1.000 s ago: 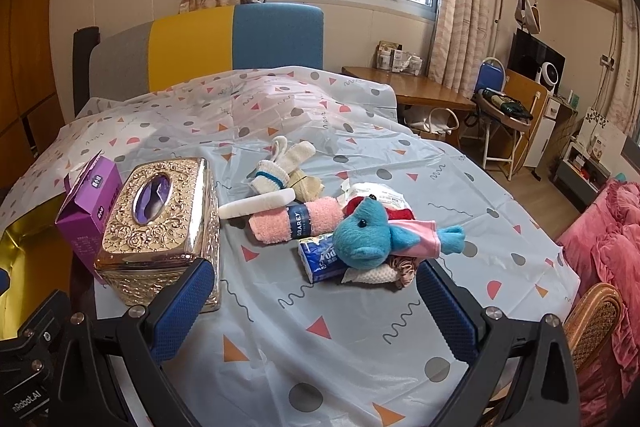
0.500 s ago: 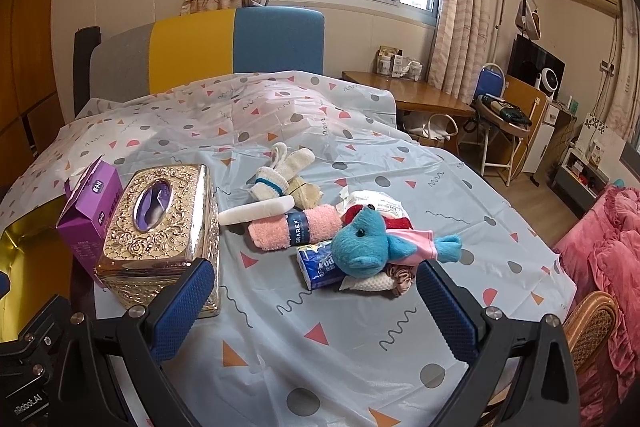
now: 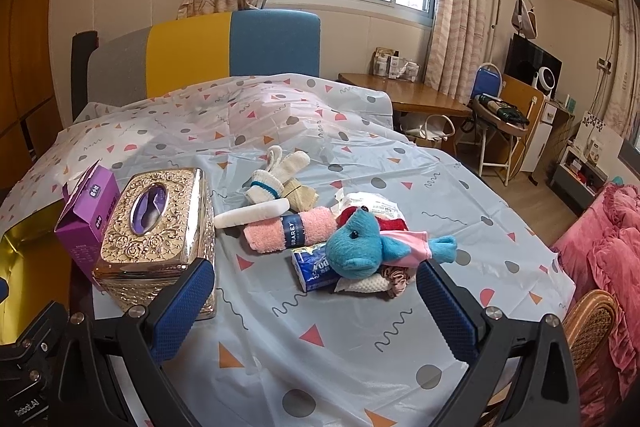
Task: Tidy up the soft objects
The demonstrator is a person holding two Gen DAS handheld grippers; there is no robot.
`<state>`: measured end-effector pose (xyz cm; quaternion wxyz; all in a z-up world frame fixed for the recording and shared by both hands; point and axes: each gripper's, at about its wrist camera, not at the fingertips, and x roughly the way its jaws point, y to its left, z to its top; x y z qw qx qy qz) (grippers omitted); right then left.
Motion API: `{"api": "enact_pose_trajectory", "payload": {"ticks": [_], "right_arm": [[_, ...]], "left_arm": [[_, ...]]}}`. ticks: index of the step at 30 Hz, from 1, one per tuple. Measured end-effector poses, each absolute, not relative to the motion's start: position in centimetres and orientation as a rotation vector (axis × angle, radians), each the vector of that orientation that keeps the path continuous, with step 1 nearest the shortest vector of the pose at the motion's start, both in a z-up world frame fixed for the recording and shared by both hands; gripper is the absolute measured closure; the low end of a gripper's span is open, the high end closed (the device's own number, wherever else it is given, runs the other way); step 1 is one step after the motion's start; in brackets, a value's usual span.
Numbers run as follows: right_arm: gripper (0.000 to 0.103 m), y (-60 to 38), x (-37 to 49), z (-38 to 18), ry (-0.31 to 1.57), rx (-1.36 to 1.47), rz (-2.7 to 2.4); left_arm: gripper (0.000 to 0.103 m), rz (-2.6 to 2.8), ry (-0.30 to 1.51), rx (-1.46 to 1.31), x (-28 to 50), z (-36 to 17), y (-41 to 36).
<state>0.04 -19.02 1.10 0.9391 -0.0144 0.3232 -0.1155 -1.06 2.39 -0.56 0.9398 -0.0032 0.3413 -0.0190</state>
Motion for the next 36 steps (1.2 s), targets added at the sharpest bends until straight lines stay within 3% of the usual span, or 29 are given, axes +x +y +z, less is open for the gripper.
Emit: {"api": "enact_pose_trajectory", "payload": {"ticks": [36], "right_arm": [[0.0,-25.7,1.5,1.8,0.641,0.046,-0.293]], "left_arm": [[0.0,-0.078,0.717,0.019,-0.8,-1.1,1.0]]}}
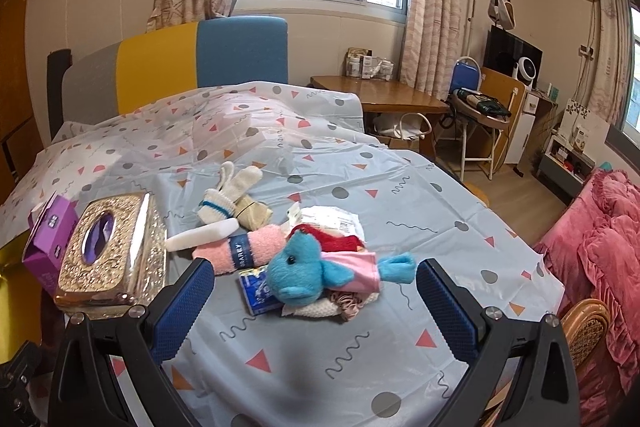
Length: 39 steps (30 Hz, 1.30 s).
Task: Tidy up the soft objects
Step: 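Reach the left gripper to the blue plush elephant and grasp it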
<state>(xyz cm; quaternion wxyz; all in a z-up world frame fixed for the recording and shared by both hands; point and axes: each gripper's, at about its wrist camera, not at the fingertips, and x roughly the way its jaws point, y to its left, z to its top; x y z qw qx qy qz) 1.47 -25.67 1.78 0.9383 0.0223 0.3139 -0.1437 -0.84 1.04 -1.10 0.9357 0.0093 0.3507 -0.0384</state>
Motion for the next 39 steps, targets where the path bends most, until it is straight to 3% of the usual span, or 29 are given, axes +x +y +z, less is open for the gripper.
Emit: {"api": "enact_pose_trajectory", "payload": {"ticks": [9,17,24,36,38,39], "right_arm": [[0.0,-37.0,3.6,0.2,0.644,0.406,-0.387],[0.0,-42.2,2.7,-3.4,0.622,0.628,-0.461],[0.0,-42.3,3.0,-3.8,0.636,0.65,-0.437],[0.0,-43.2,2.7,-4.1,0.616,0.73,-0.415],[0.0,-43.2,2.7,-4.2,0.618,0.742,-0.407],[0.0,-43.3,2.6,-4.3,0.616,0.746,-0.405]], "left_arm": [[0.0,-0.291,0.695,-0.039,0.6,0.7,-1.1],[0.0,-0.47,0.735,0.222,3.3,0.8,-10.3],[0.004,-0.565,0.79,0.373,7.2,-1.6,-17.3],[0.002,-0.755,0.892,0.425,12.8,-5.4,-26.1],[0.004,-0.752,0.925,0.416,13.6,-6.4,-26.7],[0.016,-0.766,0.949,0.399,13.9,-6.8,-27.0]]}}
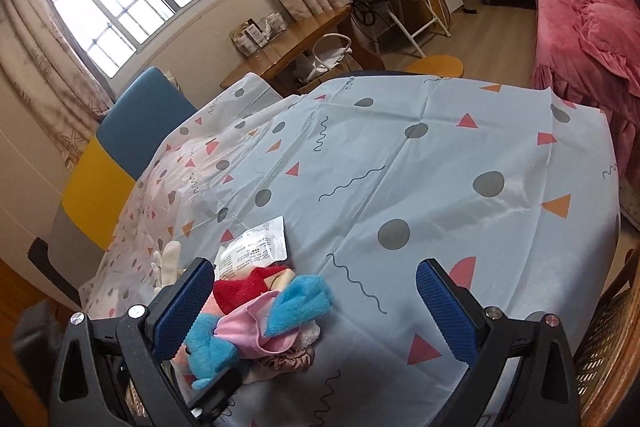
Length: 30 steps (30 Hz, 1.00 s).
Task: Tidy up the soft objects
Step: 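Reach the left gripper to the blue plush elephant and grasp it, then carry the elephant with the left gripper into the gold tray and release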
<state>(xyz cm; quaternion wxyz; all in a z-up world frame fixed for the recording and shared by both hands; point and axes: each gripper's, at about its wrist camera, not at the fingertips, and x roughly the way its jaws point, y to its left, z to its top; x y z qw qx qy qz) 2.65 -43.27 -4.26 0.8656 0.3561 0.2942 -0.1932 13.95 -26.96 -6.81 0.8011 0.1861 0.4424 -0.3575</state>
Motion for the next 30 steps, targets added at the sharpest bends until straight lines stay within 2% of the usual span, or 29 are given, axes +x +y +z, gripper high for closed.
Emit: {"api": "enact_pose_trajectory", "payload": {"ticks": [1,3,6,15,24,28,30], "right_arm": [[0.0,-43.3,2.6,-4.2,0.615,0.748,-0.407],[0.0,-43.4,2.6,-4.3,0.614,0.759,-0.406],[0.0,-43.5,2.8,-4.5,0.625,0.763,-0.403],[0.0,-43.4,3.2,-5.0,0.672,0.765,-0.42],[0.002,-41.5,6.1,-7.3,0.898,0.659,-0.402],[0.016,-39.6,8.1,-9.2,1.033,0.572,-0.356],[0.028,-38.7,9.2,-10.6,1.117,0.516,-0.338]], "left_arm": [[0.031,-0.78,0.965,0.384,14.1,-7.0,-26.9],[0.044,-0.806,0.994,0.348,14.1,-7.4,-26.6],[0.049,-0.846,1.014,0.262,13.5,-7.0,-25.3],[0.049,-0.758,0.995,0.071,11.3,-5.0,-19.2],[0.049,-0.631,0.931,-0.085,11.5,-1.8,-13.7],[0.049,-0.636,0.902,-0.106,10.9,-0.5,-12.7],[0.049,-0.64,0.882,-0.109,10.6,0.4,-12.4]]}}
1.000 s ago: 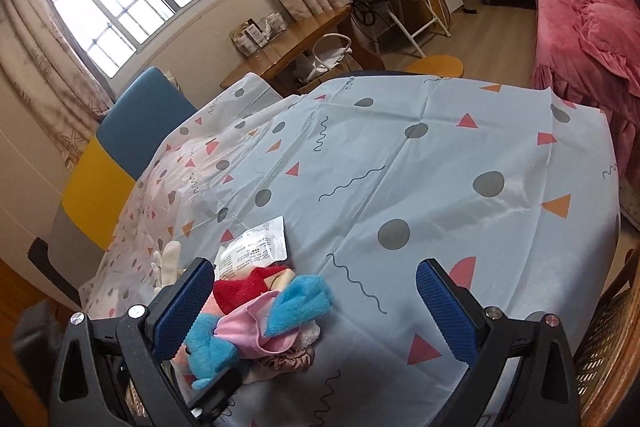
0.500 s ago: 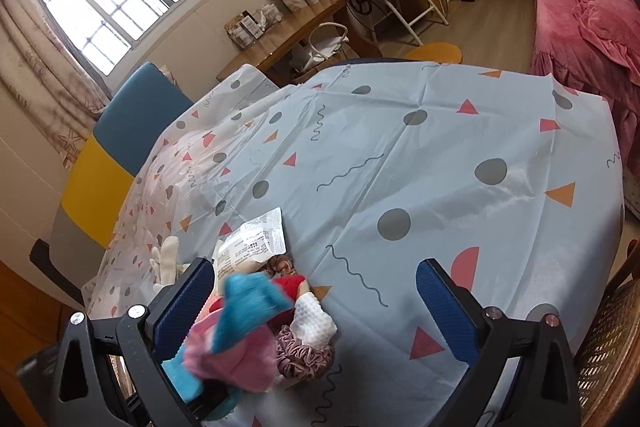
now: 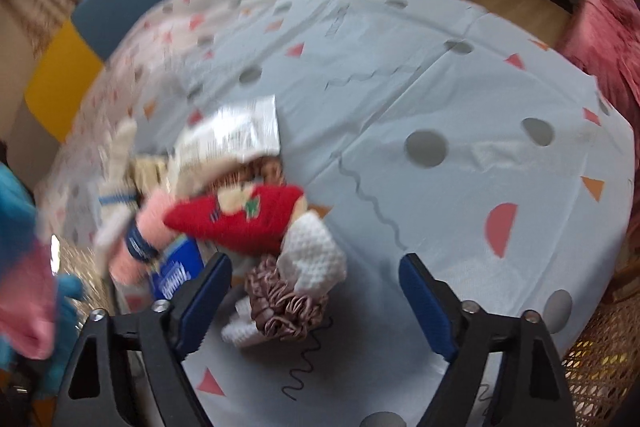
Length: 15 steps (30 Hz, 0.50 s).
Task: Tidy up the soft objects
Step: 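Carry the elephant with the left gripper into the gold tray and release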
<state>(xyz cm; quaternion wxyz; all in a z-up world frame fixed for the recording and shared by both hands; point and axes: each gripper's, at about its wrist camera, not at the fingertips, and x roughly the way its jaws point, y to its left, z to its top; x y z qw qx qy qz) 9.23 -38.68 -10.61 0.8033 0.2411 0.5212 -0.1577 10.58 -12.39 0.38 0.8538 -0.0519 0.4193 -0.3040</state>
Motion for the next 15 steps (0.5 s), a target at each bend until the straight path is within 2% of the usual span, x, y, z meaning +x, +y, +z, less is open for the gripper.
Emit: {"api": "enact_pose_trajectory", "payload": {"ticks": [1,2,11,15], "right_arm": [[0.047,-38.3,9.6,-11.0,1.144,0.49,-0.323],[0.058,-38.0,9.8,-11.2,1.154,0.47,-0.312],[0.06,-35.6,9.6,-11.0,1.175,0.307,-0.302],[0.06,-35.2,9.7,-11.0,1.185,0.272,-0.294]], "left_arm": [[0.049,-0.643,0.875,-0.122,10.6,0.8,-12.1],[0.049,-0.645,0.87,-0.136,10.6,1.3,-11.8],[0.049,-0.557,0.783,-0.189,13.0,7.3,-5.9],[0.049,-0.412,0.737,-0.236,15.5,9.1,0.5]]}}
